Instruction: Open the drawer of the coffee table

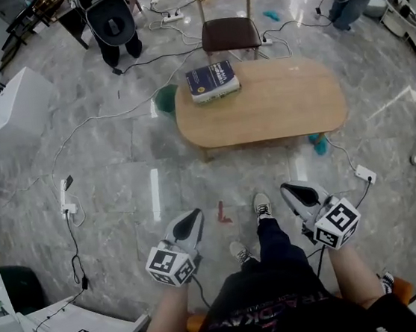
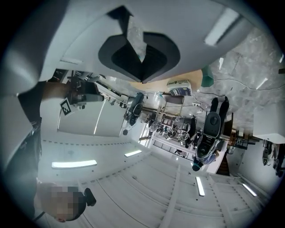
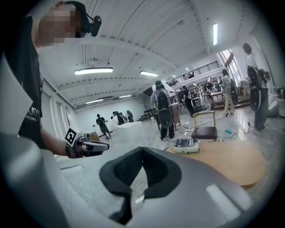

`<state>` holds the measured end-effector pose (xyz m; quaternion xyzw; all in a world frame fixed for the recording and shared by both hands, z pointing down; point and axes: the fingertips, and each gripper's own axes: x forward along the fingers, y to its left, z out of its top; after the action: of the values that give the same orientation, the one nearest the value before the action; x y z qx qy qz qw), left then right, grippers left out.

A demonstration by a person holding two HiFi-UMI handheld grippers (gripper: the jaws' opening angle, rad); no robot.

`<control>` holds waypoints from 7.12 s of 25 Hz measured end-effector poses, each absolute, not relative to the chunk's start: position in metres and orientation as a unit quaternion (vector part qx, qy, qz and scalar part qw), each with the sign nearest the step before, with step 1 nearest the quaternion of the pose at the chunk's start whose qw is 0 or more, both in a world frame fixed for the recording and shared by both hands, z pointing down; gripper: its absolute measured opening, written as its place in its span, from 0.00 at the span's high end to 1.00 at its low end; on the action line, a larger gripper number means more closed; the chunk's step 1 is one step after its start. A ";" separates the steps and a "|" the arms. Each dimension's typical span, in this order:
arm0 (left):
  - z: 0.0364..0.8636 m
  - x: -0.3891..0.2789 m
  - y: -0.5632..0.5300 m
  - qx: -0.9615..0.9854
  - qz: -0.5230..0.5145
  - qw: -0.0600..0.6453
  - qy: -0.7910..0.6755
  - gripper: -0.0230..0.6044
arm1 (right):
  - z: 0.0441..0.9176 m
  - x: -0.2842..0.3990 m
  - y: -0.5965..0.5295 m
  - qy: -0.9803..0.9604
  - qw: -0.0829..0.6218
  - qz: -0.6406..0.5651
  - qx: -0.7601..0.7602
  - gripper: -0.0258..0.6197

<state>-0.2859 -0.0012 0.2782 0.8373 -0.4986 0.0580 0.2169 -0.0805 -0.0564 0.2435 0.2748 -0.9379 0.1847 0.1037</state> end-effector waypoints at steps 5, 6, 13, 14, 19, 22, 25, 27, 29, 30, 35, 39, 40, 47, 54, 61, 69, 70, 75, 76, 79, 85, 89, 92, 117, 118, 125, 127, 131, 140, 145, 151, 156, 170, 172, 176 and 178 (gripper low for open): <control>0.305 -0.283 -0.044 0.825 0.062 0.238 -0.509 0.95 | 0.272 -0.074 -0.101 -0.940 0.132 0.178 0.260 0.96; 0.313 -0.284 -0.055 0.822 0.064 0.240 -0.512 0.95 | 0.280 -0.073 -0.111 -0.940 0.136 0.179 0.258 0.96; 0.380 -0.287 -0.125 0.802 0.098 0.260 -0.528 0.95 | 0.347 -0.068 -0.191 -0.935 0.164 0.185 0.255 0.96; 0.391 -0.288 -0.134 0.799 0.101 0.264 -0.530 0.95 | 0.359 -0.068 -0.201 -0.933 0.169 0.189 0.254 0.96; 0.456 -0.295 -0.175 0.788 0.124 0.278 -0.535 0.95 | 0.424 -0.069 -0.243 -0.928 0.188 0.206 0.249 0.96; 0.501 -0.310 -0.190 0.779 0.131 0.281 -0.545 0.95 | 0.470 -0.076 -0.258 -0.925 0.195 0.212 0.247 0.96; 0.542 -0.319 -0.203 0.769 0.138 0.281 -0.558 0.95 | 0.513 -0.079 -0.272 -0.923 0.198 0.222 0.243 0.96; 0.567 -0.317 -0.212 0.768 0.144 0.278 -0.559 0.95 | 0.540 -0.078 -0.278 -0.924 0.198 0.225 0.239 0.96; 0.595 -0.317 -0.218 0.770 0.150 0.270 -0.559 0.95 | 0.574 -0.078 -0.280 -0.924 0.198 0.226 0.236 0.96; 0.611 -0.319 -0.220 0.770 0.151 0.266 -0.559 0.95 | 0.592 -0.080 -0.280 -0.923 0.198 0.228 0.237 0.96; 0.676 -0.335 -0.230 0.773 0.140 0.250 -0.566 0.95 | 0.660 -0.091 -0.278 -0.924 0.190 0.221 0.246 0.96; 0.716 -0.338 -0.240 0.782 0.132 0.233 -0.563 0.95 | 0.698 -0.090 -0.274 -0.929 0.189 0.201 0.248 0.96; 0.727 -0.339 -0.243 0.785 0.132 0.227 -0.561 0.95 | 0.708 -0.088 -0.275 -0.930 0.187 0.195 0.250 0.96; 0.792 -0.357 -0.262 0.789 0.118 0.170 -0.578 0.94 | 0.774 -0.079 -0.285 -0.937 0.167 0.143 0.271 0.96; 0.834 -0.383 -0.285 0.794 0.105 0.119 -0.587 0.78 | 0.827 -0.074 -0.296 -0.940 0.151 0.105 0.288 0.96; 0.846 -0.375 -0.308 0.819 0.100 0.082 -0.558 0.58 | 0.845 -0.066 -0.289 -0.941 0.115 0.103 0.301 0.96; 0.841 -0.358 -0.326 0.834 0.099 0.076 -0.538 0.54 | 0.837 -0.040 -0.270 -0.938 0.114 0.097 0.314 0.92; 0.841 -0.356 -0.327 0.836 0.103 0.074 -0.534 0.54 | 0.837 -0.037 -0.269 -0.937 0.114 0.097 0.316 0.92; 0.840 -0.351 -0.329 0.853 0.104 0.080 -0.506 0.54 | 0.832 -0.024 -0.270 -0.932 0.106 0.100 0.332 0.92; 0.840 -0.351 -0.329 0.857 0.104 0.082 -0.499 0.54 | 0.832 -0.023 -0.270 -0.931 0.104 0.101 0.334 0.92; 0.839 -0.352 -0.329 0.864 0.108 0.085 -0.484 0.55 | 0.831 -0.024 -0.270 -0.930 0.103 0.102 0.338 0.92; 0.838 -0.353 -0.322 0.871 0.103 0.093 -0.472 0.60 | 0.827 -0.025 -0.269 -0.930 0.101 0.102 0.339 0.92; 0.836 -0.355 -0.318 0.880 0.085 0.103 -0.456 0.68 | 0.825 -0.025 -0.271 -0.929 0.095 0.104 0.342 0.92; 0.837 -0.358 -0.316 0.884 0.100 0.096 -0.447 0.68 | 0.827 -0.025 -0.271 -0.929 0.094 0.107 0.341 0.92; 0.845 -0.338 -0.306 0.928 0.141 0.120 -0.324 0.69 | 0.819 -0.027 -0.267 -0.928 0.094 0.104 0.346 0.92; 0.846 -0.340 -0.302 0.929 0.143 0.118 -0.322 0.69 | 0.819 -0.026 -0.269 -0.927 0.091 0.102 0.349 0.92; 0.846 -0.341 -0.293 0.924 0.137 0.115 -0.338 0.71 | 0.831 0.017 -0.283 -0.900 0.101 0.120 0.408 0.78; 0.844 -0.339 -0.290 0.926 0.134 0.115 -0.335 0.71 | 0.841 0.026 -0.292 -0.895 0.122 0.129 0.410 0.73; 0.842 -0.334 -0.267 0.935 0.122 0.123 -0.311 0.71 | 0.841 0.025 -0.303 -0.901 0.123 0.132 0.395 0.68; 0.842 -0.328 -0.229 0.932 0.100 0.121 -0.326 0.71 | 0.843 0.007 -0.278 -0.925 0.133 0.120 0.335 0.63; 0.841 -0.326 -0.219 0.922 0.095 0.116 -0.357 0.69 | 0.843 0.005 -0.269 -0.917 0.144 0.109 0.357 0.63; 0.841 -0.321 -0.193 0.919 0.098 0.116 -0.364 0.68 | 0.844 0.012 -0.246 -0.908 0.151 0.111 0.375 0.63; 0.840 -0.317 -0.170 0.918 0.100 0.118 -0.364 0.68 | 0.843 0.016 -0.221 -0.905 0.155 0.115 0.379 0.63; 0.850 -0.309 -0.114 0.917 0.124 0.138 -0.353 0.67 | 0.850 0.023 -0.165 -0.902 0.165 0.118 0.381 0.63; 0.853 -0.308 -0.110 0.917 0.132 0.140 -0.350 0.67 | 0.853 0.024 -0.160 -0.901 0.168 0.121 0.381 0.63; 0.859 -0.307 -0.101 0.917 0.142 0.141 -0.345 0.67 | 0.858 0.024 -0.152 -0.900 0.175 0.122 0.380 0.63; 0.862 -0.307 -0.098 0.917 0.145 0.142 -0.344 0.67 | 0.861 0.024 -0.148 -0.900 0.180 0.121 0.378 0.63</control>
<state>-0.3071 -0.0983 0.8615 0.9170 -0.3435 0.1446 0.1421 0.0240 -0.1478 0.8608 0.3781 -0.9000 0.1210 0.1801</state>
